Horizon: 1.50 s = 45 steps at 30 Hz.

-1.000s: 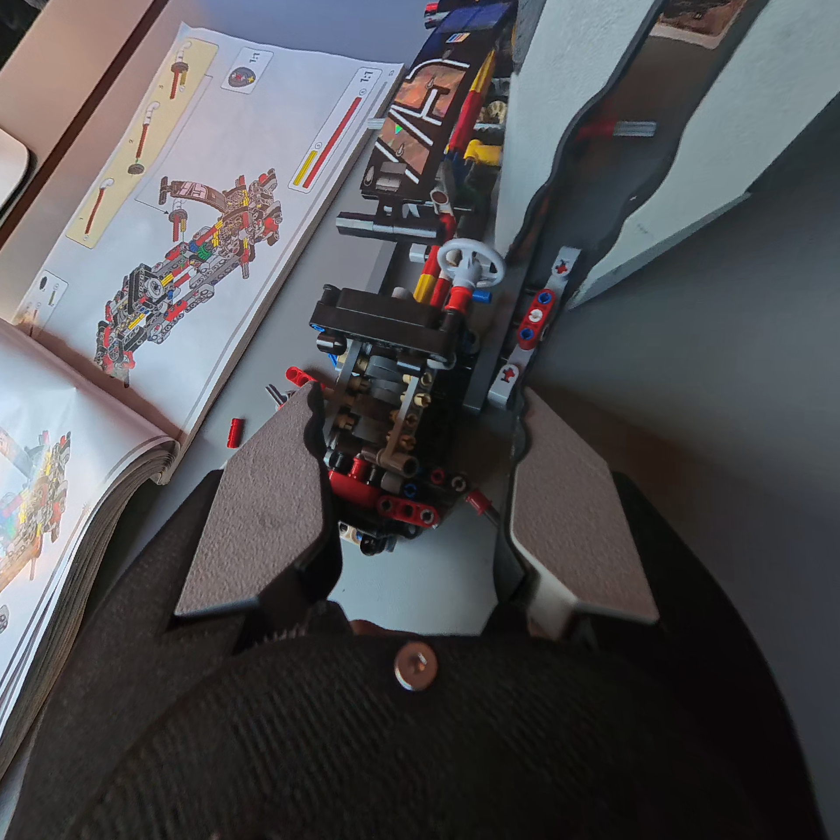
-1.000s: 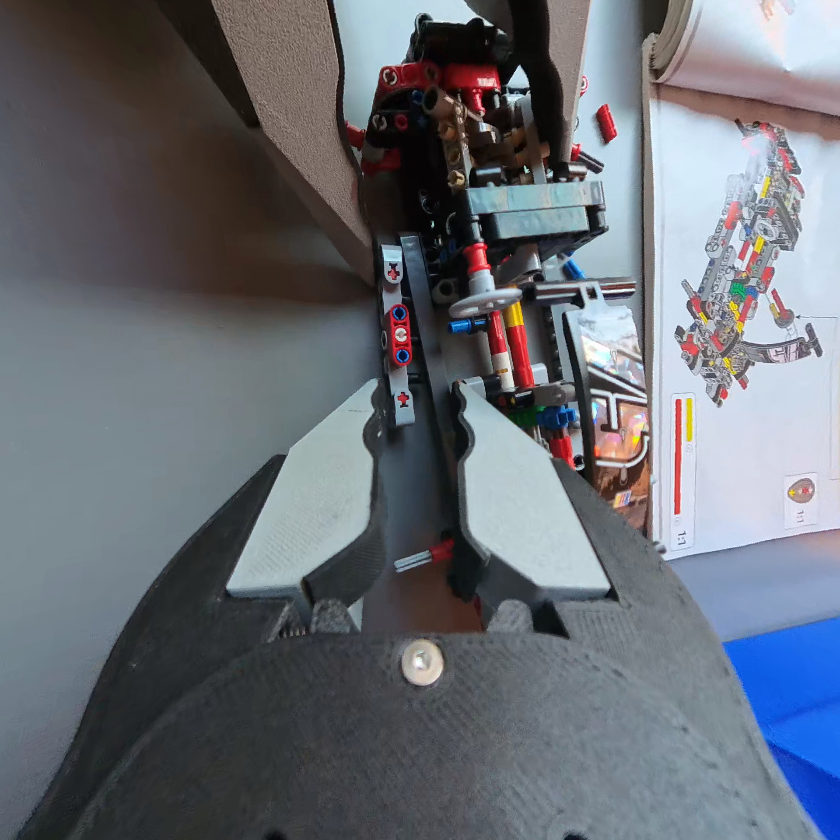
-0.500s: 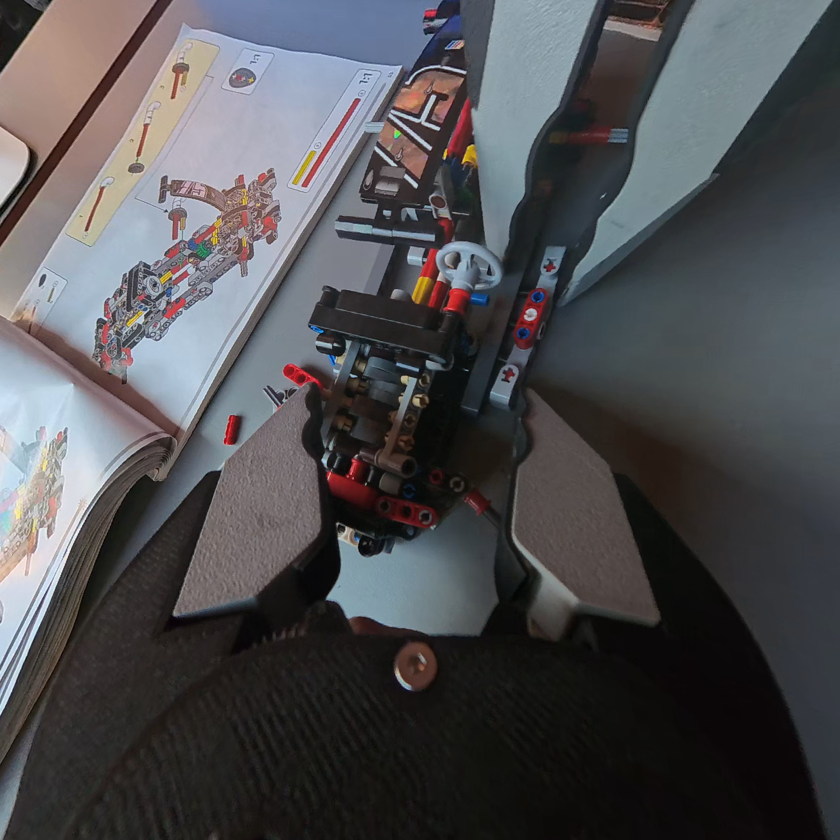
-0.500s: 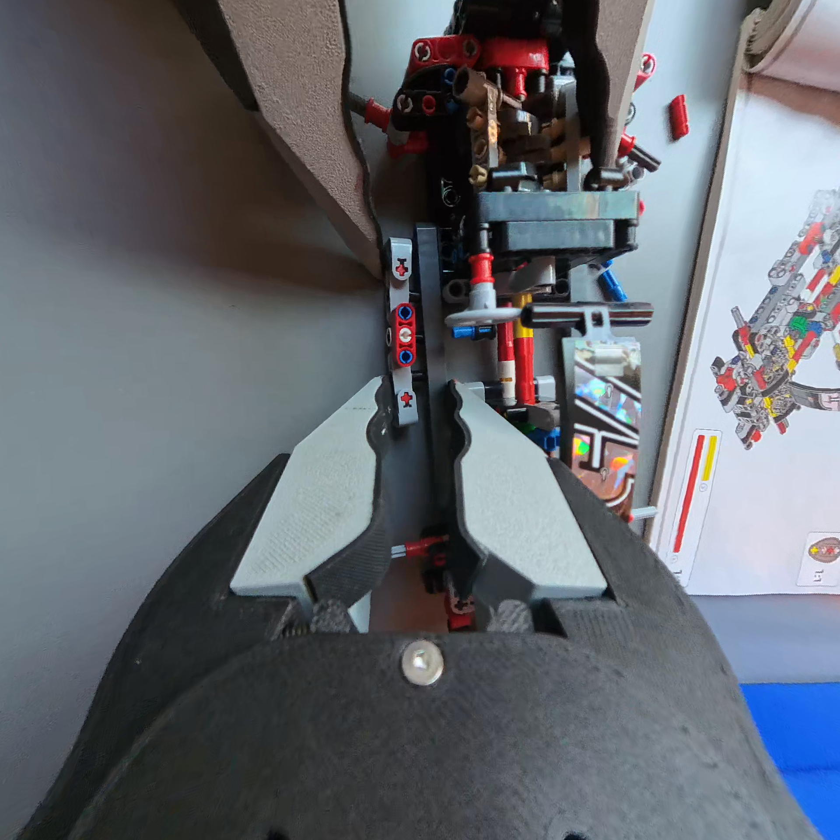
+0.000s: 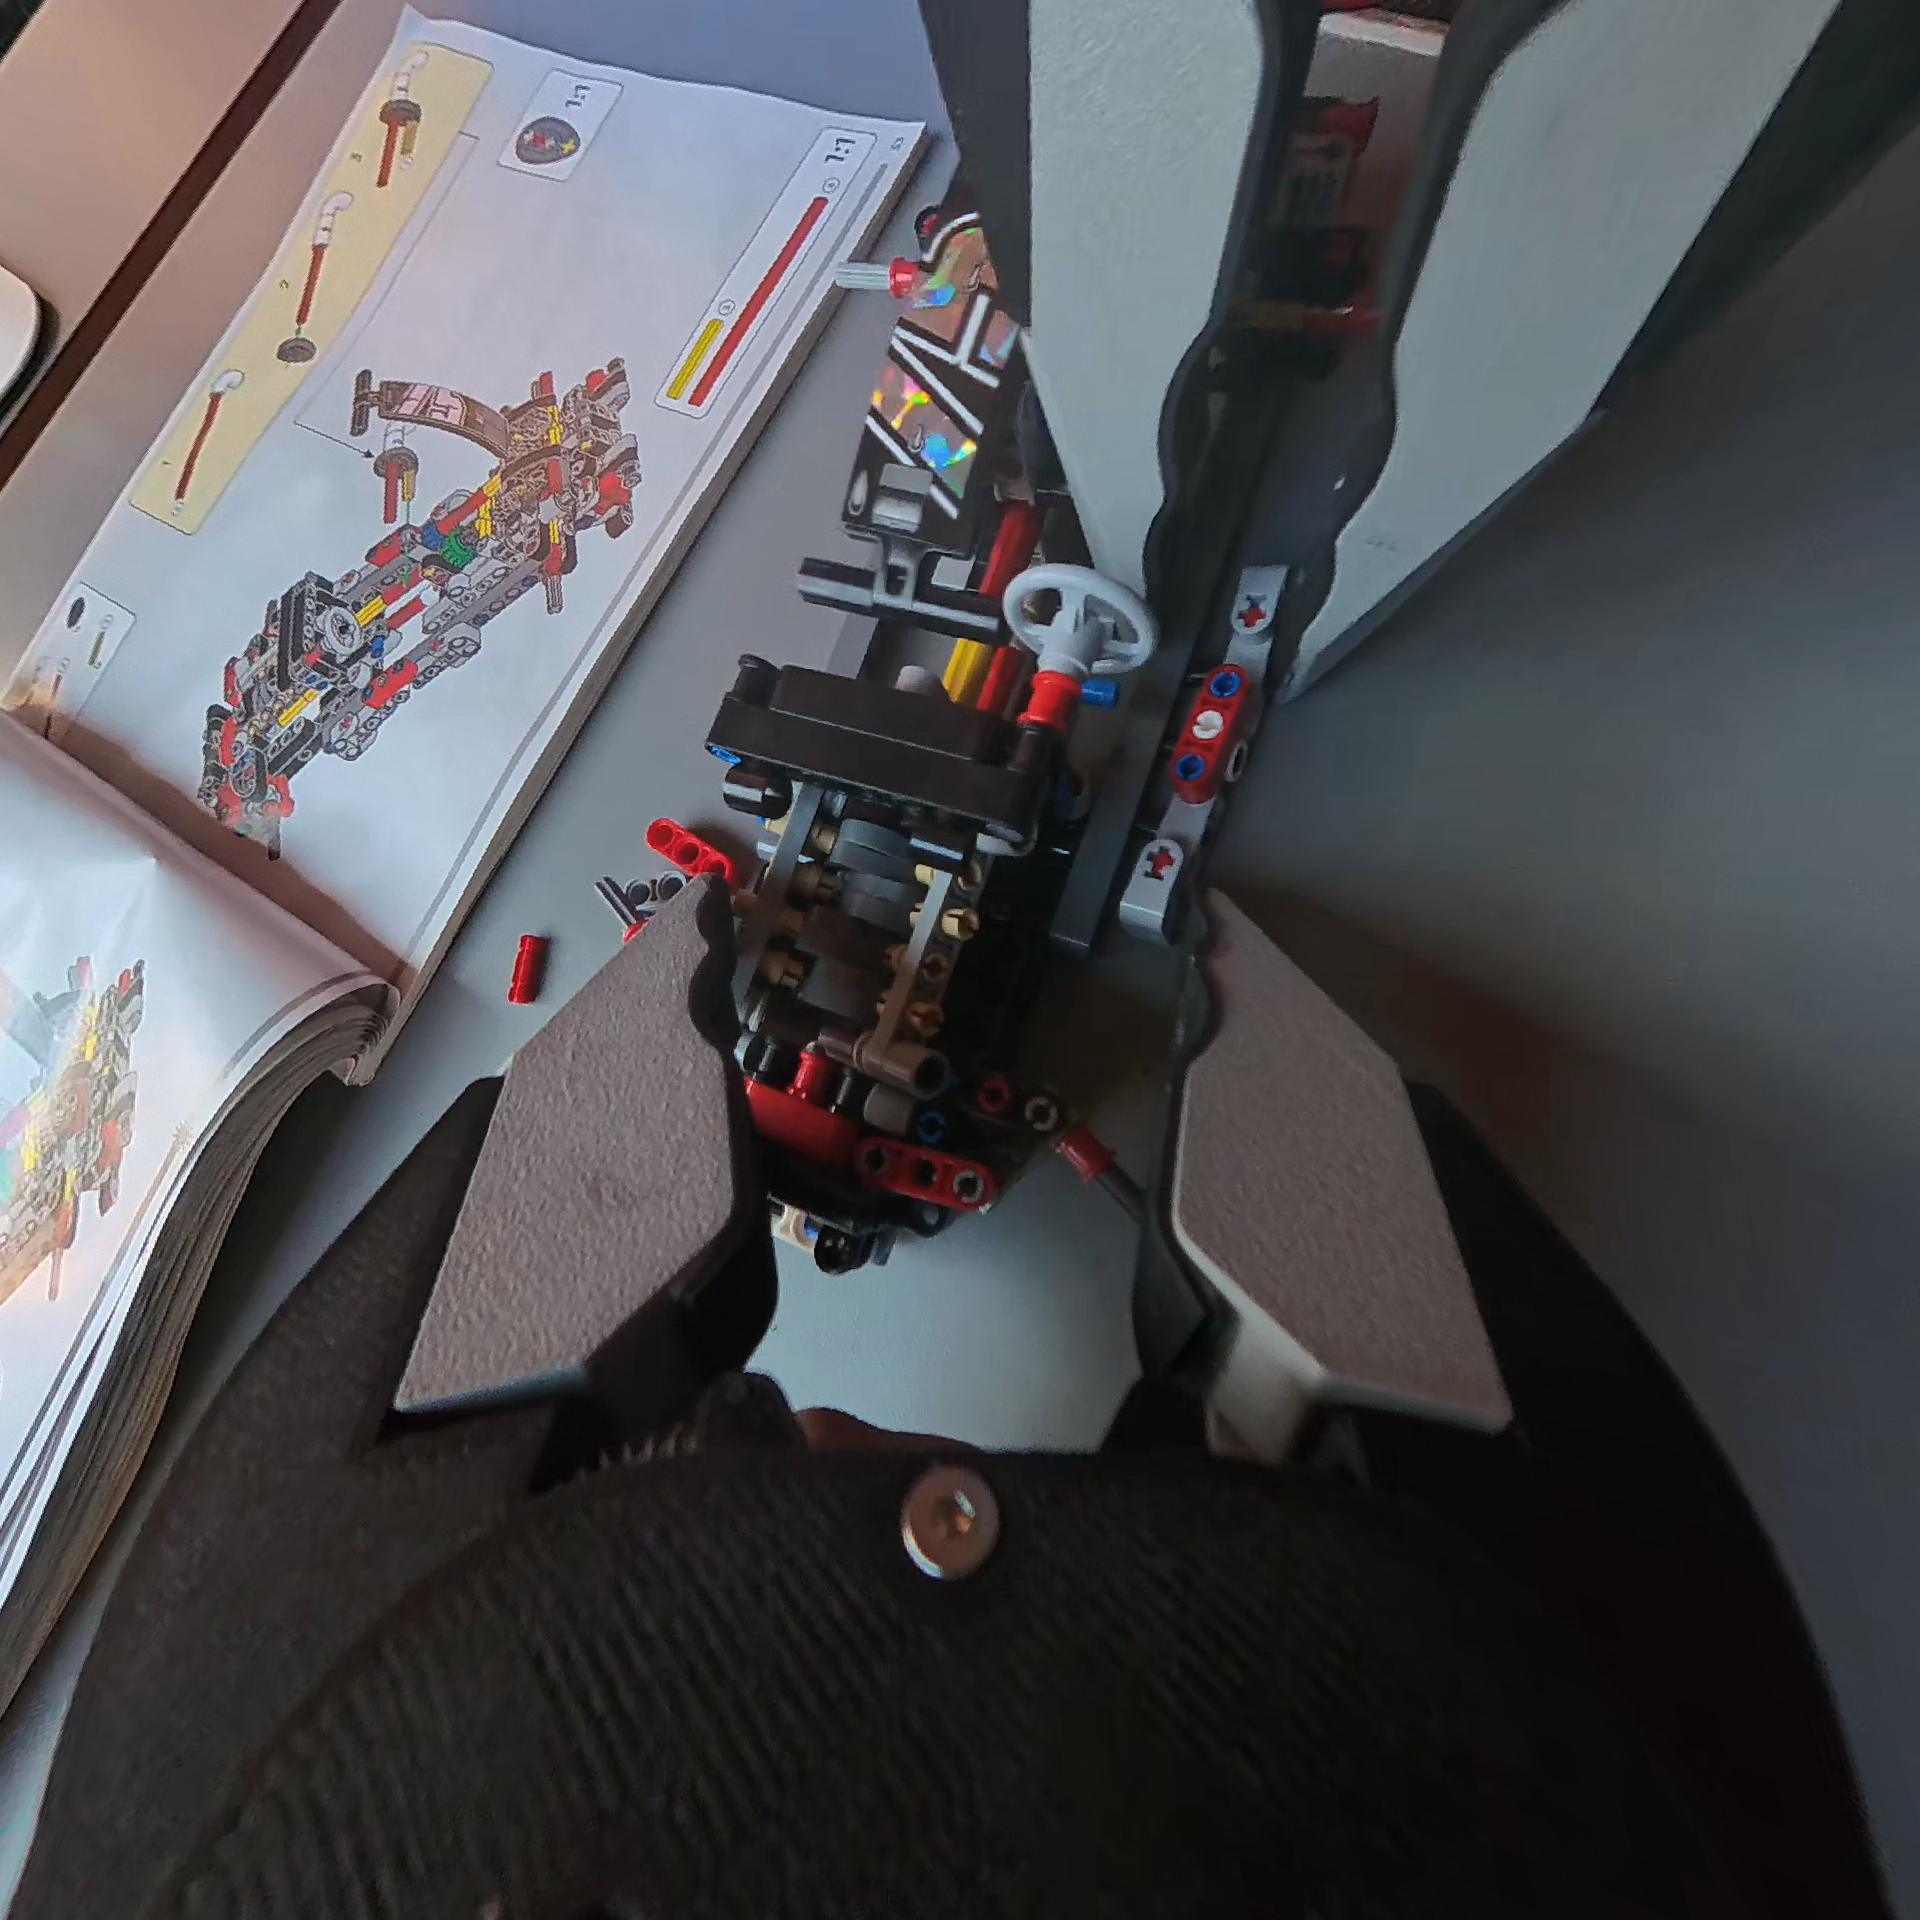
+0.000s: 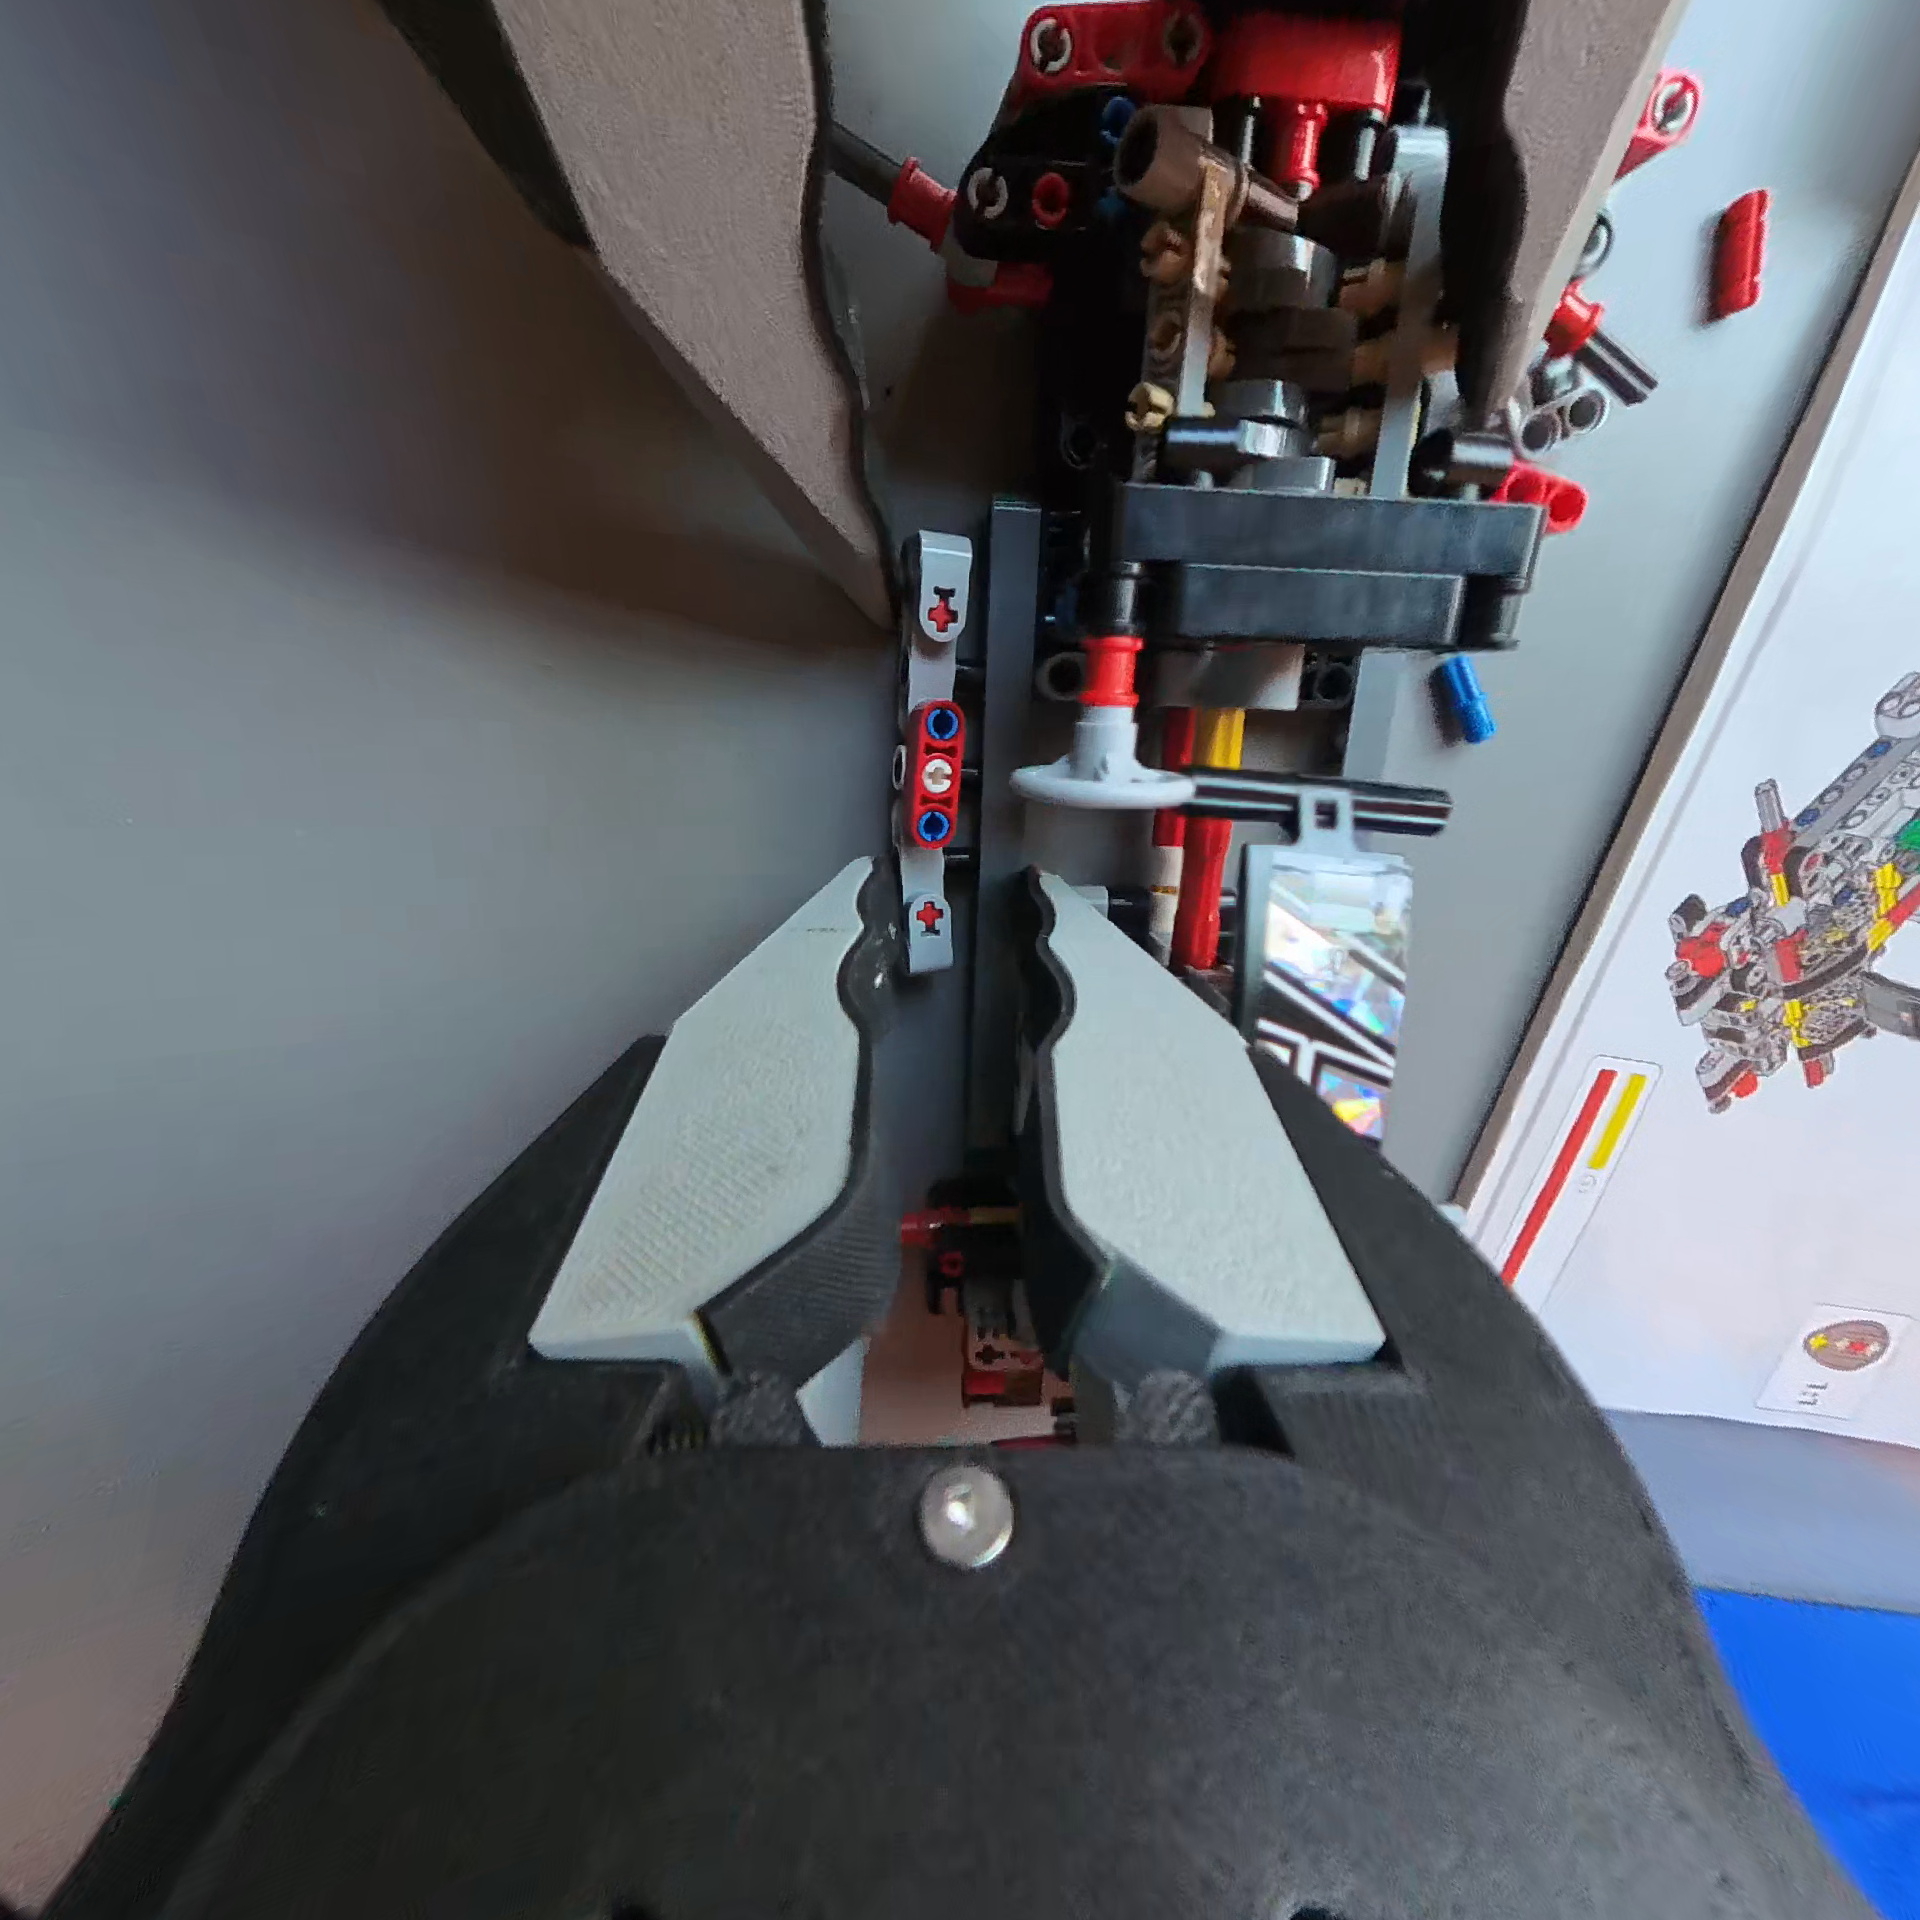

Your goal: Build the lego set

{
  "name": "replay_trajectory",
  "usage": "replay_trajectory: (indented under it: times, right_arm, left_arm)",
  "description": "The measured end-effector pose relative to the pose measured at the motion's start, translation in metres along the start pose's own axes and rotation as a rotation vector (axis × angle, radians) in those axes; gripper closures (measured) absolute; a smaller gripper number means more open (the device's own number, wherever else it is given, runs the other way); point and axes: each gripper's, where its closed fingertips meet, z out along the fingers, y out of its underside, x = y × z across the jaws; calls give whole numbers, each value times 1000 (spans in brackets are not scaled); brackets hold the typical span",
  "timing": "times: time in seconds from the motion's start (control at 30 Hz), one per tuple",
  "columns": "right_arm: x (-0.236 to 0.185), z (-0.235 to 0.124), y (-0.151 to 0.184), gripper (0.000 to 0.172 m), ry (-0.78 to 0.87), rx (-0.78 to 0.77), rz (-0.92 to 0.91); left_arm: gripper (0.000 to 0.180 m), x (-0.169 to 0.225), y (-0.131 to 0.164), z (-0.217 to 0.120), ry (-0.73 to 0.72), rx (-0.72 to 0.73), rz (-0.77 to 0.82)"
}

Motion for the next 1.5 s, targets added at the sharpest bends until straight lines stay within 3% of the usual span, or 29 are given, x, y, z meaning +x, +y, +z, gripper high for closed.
replay_trajectory:
  times: [0.4, 0.83, 1.0, 1.07, 1.17, 1.33, 1.5]
  right_arm:
    - [3, 1, -5, 150, 1, 90, 135]
    - [8, -5, -7, 146, 112, 143, 32]
    - [10, -6, -7, 151, 190, 109, 29]
    - [4, -10, -16, 167, 190, 176, -7]
    - [14, -14, -10, 152, 191, 181, 44]
    - [9, -10, -11, 143, 148, 175, 32]
    - [10, -1, -10, 147, 157, 157, 16]
  left_arm:
    - [96, -4, 2, -1, -13, -4, -15]
    - [98, -5, 4, -2, -26, 19, -3]
    - [97, -6, 4, -3, -35, 20, -10]
    - [97, -6, 4, -2, -34, 19, -10]
    - [97, -6, 4, -2, -38, 19, -13]
    - [97, -6, 4, -2, -44, 19, -15]
    - [97, -6, 3, -2, -46, 19, -16]
